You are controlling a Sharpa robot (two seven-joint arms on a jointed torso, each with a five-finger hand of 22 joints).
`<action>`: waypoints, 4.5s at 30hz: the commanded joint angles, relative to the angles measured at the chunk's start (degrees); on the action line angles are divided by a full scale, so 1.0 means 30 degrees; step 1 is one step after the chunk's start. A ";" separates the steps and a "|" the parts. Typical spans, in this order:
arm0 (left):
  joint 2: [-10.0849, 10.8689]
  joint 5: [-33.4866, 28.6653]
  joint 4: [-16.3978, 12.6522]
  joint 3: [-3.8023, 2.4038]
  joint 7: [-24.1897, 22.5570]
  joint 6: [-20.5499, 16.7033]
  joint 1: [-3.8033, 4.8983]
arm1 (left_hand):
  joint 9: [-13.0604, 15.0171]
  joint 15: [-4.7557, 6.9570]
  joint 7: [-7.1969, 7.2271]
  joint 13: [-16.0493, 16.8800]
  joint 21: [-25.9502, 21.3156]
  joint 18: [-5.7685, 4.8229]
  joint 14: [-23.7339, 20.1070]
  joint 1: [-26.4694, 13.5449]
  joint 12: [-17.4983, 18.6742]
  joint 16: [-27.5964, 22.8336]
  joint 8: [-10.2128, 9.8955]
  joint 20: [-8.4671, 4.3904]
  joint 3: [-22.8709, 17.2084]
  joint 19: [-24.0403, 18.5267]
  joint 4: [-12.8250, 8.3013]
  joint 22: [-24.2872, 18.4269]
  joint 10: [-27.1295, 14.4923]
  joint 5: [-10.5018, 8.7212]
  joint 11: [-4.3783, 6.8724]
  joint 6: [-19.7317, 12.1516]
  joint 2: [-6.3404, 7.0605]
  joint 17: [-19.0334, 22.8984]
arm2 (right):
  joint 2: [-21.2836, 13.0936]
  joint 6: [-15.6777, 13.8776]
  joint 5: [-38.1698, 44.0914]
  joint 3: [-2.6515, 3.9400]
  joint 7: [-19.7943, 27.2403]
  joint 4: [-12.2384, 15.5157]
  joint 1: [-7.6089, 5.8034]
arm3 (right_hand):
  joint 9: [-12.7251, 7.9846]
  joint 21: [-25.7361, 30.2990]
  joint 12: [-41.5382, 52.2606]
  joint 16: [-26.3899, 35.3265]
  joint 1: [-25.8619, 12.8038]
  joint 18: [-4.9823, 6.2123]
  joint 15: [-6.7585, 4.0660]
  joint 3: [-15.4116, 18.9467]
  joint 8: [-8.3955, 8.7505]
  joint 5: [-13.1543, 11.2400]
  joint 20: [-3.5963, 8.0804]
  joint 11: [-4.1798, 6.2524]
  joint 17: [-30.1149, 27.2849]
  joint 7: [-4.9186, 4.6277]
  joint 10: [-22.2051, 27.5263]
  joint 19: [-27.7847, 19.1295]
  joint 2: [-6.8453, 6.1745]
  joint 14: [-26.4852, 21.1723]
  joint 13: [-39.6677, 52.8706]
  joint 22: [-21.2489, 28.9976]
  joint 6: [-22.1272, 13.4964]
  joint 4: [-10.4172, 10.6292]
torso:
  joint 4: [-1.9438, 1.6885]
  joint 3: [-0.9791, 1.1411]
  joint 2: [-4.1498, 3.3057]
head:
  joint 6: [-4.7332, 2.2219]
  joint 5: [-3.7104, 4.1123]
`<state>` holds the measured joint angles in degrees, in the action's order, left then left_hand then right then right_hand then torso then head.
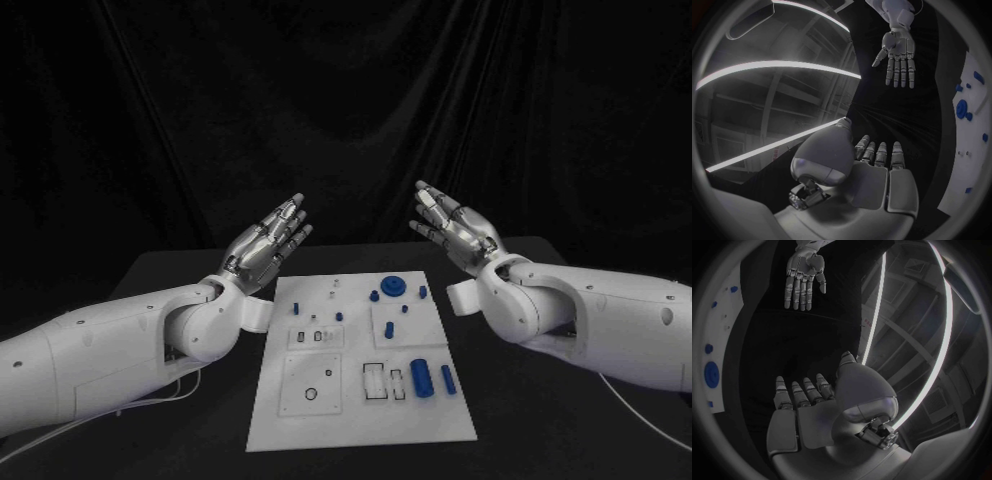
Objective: Assemble the parts on the task board
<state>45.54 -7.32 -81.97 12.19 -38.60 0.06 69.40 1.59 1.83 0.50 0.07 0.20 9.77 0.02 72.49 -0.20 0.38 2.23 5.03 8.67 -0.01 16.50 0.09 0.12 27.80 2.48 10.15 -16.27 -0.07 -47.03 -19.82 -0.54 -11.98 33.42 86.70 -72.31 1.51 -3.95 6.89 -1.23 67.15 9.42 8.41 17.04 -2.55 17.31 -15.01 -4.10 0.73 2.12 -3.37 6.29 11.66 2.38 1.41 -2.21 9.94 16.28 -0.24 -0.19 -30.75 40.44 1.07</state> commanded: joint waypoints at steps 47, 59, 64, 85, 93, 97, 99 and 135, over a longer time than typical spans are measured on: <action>0.3371 0.2273 -0.3211 -0.0013 -0.1587 0.1081 0.0812 | 0.0016 -0.0269 -0.0085 -0.0023 -0.0067 0.0198 -0.0008 0.2487 0.0067 -0.0128 0.0250 0.0362 -0.0165 0.0003 -0.0280 -0.0031 -0.0038 0.2106 -0.0474 0.0177 0.0185 0.0023 | 0.4235 0.5366 3.5304 0.0036 -1.1495 -0.4394 -0.2692 | 0.2097 -2.2285 0.0156 -2.3284 0.6269 -0.1182 -0.3942 -0.5662 -0.1203 -0.1303 0.4070 0.0406 1.9899 -0.0754 -1.7418 2.4448 -0.3921 2.7837 0.0777 -1.9057 1.3344 -0.3976 | -0.1463 -0.0671 -0.2814 | 0.0378 0.0910; 0.3338 0.2273 -0.3344 -0.0011 -0.1232 0.1462 0.0796 | 0.0016 -0.0553 -0.0237 -0.0023 -0.0067 0.0193 -0.0008 0.2715 0.0067 -0.0128 0.0217 0.0504 -0.0332 0.0003 -0.0439 -0.0031 -0.0038 0.2313 -0.0643 0.0130 0.0132 0.0023 | 0.4078 0.4794 3.5351 0.0036 -1.1047 -0.4999 -0.1908 | 0.2146 -2.2798 -0.0789 -2.3728 0.5074 -0.1185 -0.3849 -0.6025 -0.0767 -0.3187 0.3989 0.0313 2.0373 -0.0663 -1.6659 2.4092 -0.4936 2.7744 0.0797 -1.9862 1.3241 -0.3140 | -0.1392 -0.0696 -0.2472 | 0.0746 0.0836; 0.3301 0.2273 -0.3287 -0.0010 -0.1115 0.1549 0.0795 | 0.0024 -0.0590 -0.0262 -0.0023 -0.0067 0.0190 -0.0008 0.2758 0.0067 -0.0128 0.0229 0.0543 -0.0366 0.0003 -0.0481 -0.0031 -0.0038 0.2358 -0.0660 0.0172 0.0132 0.0023 | 0.3874 0.4379 3.5354 0.0036 -1.1014 -0.5026 -0.1844 | 0.2117 -2.2833 -0.0985 -2.3833 0.5098 -0.1174 -0.3861 -0.6306 -0.0686 -0.2567 0.3992 0.0345 2.0510 -0.0555 -1.6299 2.4027 -0.5102 2.7750 0.0805 -1.9978 1.3225 -0.3093 | -0.1384 -0.0700 -0.2400 | 0.0976 0.0862; 0.3155 0.2273 -0.2981 -0.0010 -0.0813 0.1955 0.0786 | 0.0039 -0.0914 -0.0417 -0.0023 -0.0067 0.0184 -0.0008 0.2896 0.0067 -0.0128 0.0254 0.0876 -0.0567 0.0003 -0.0659 -0.0031 -0.0038 0.2459 -0.0835 0.0247 0.0086 0.0023 | 0.4194 0.3502 3.5352 0.0036 -1.0284 -0.6340 -0.1468 | 0.2430 -2.2638 -0.0635 -2.3817 0.5555 -0.1099 -0.3869 -0.7597 -0.0791 0.0718 0.3971 0.0396 2.0483 -0.0646 -1.6869 2.3668 -0.5126 2.7588 0.0950 -2.0020 1.3976 -0.3624 | -0.1389 -0.0741 -0.2337 | 0.1304 0.0814; 0.3172 0.2273 -0.2983 -0.0010 -0.0782 0.1916 0.0785 | 0.0036 -0.0958 -0.0421 -0.0023 -0.0067 0.0185 -0.0008 0.2917 0.0067 -0.0128 0.0247 0.0921 -0.0599 0.0003 -0.0706 -0.0031 -0.0038 0.2481 -0.0901 0.0226 0.0102 0.0023 | 0.4481 0.3185 3.5351 0.0037 -0.9928 -0.6975 -0.1207 | 0.2483 -2.2598 -0.0412 -2.3823 0.5085 -0.1093 -0.3885 -0.7724 -0.0589 -0.0888 0.3983 0.0436 2.0486 -0.0530 -1.7216 2.3624 -0.5303 2.7563 0.1000 -2.0119 1.3701 -0.3456 | -0.1412 -0.0785 -0.2331 | 0.1370 0.0798; 0.3133 0.2273 -0.2925 -0.0010 -0.0749 0.1907 0.0785 | 0.0037 -0.0978 -0.0426 -0.0023 -0.0067 0.0186 -0.0008 0.2925 0.0067 -0.0128 0.0249 0.0939 -0.0613 0.0003 -0.0724 -0.0031 -0.0038 0.2491 -0.0921 0.0235 0.0104 0.0023 | 0.4564 0.2945 3.5351 0.0037 -0.9752 -0.7126 -0.1101 | 0.2513 -2.2586 -0.0340 -2.3828 0.4945 -0.1093 -0.3889 -0.7729 -0.0532 -0.1447 0.3988 0.0439 2.0490 -0.0537 -1.7283 2.3626 -0.5346 2.7564 0.1018 -2.0172 1.3600 -0.3392 | -0.1413 -0.0776 -0.2331 | 0.1439 0.0814; 0.3111 0.2273 -0.2903 -0.0010 -0.0735 0.1917 0.0785 | 0.0034 -0.1009 -0.0442 -0.0023 -0.0067 0.0187 -0.0008 0.2935 0.0067 -0.0128 0.0243 0.0972 -0.0641 0.0003 -0.0753 -0.0031 -0.0038 0.2504 -0.0961 0.0214 0.0102 0.0023 | 0.4603 0.2816 3.5351 0.0037 -0.9632 -0.7184 -0.1057 | 0.2505 -2.2585 -0.0323 -2.3835 0.4976 -0.1094 -0.3892 -0.7762 -0.0496 -0.1405 0.3989 0.0446 2.0501 -0.0509 -1.7302 2.3629 -0.5332 2.7566 0.1023 -2.0186 1.3523 -0.3410 | -0.1411 -0.0764 -0.2323 | 0.1462 0.0812; 0.2915 0.2273 -0.2576 -0.0009 -0.0559 0.2062 0.0764 | 0.0064 -0.1174 -0.0656 -0.0023 -0.0067 0.0199 -0.0008 0.3054 0.0067 -0.0128 0.0304 0.1186 -0.0999 0.0003 -0.1056 -0.0031 -0.0038 0.2608 -0.1016 0.0387 0.0028 0.0023 | 0.5362 0.2514 3.5350 0.0039 -0.9055 -0.8278 -0.0159 | 0.2800 -2.2663 -0.0112 -2.4038 0.5183 -0.1143 -0.3892 -0.8609 -0.0925 -0.0258 0.3988 0.0471 2.0782 -0.0708 -1.7627 2.3675 -0.5113 2.7554 0.1014 -2.0596 1.4264 -0.3522 | -0.1361 -0.0779 -0.2265 | 0.2024 0.0729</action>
<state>54.44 -0.56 -89.68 12.22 -38.79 5.40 71.67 1.70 -1.25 -1.08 0.08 0.20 9.76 0.03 80.94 -0.20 0.38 2.89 8.31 5.84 -0.04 13.36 0.10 -0.12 35.29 -0.31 11.30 -16.14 -0.06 -31.02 -10.64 104.99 -11.89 5.84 62.10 -73.04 9.87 -71.81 6.27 -73.23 82.70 6.70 -3.06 -8.56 -5.05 16.19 -3.07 -2.72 63.05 -0.03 -55.85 77.27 -4.30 83.84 4.40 -63.98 52.45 5.70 -4.35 -2.53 -37.54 46.47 3.26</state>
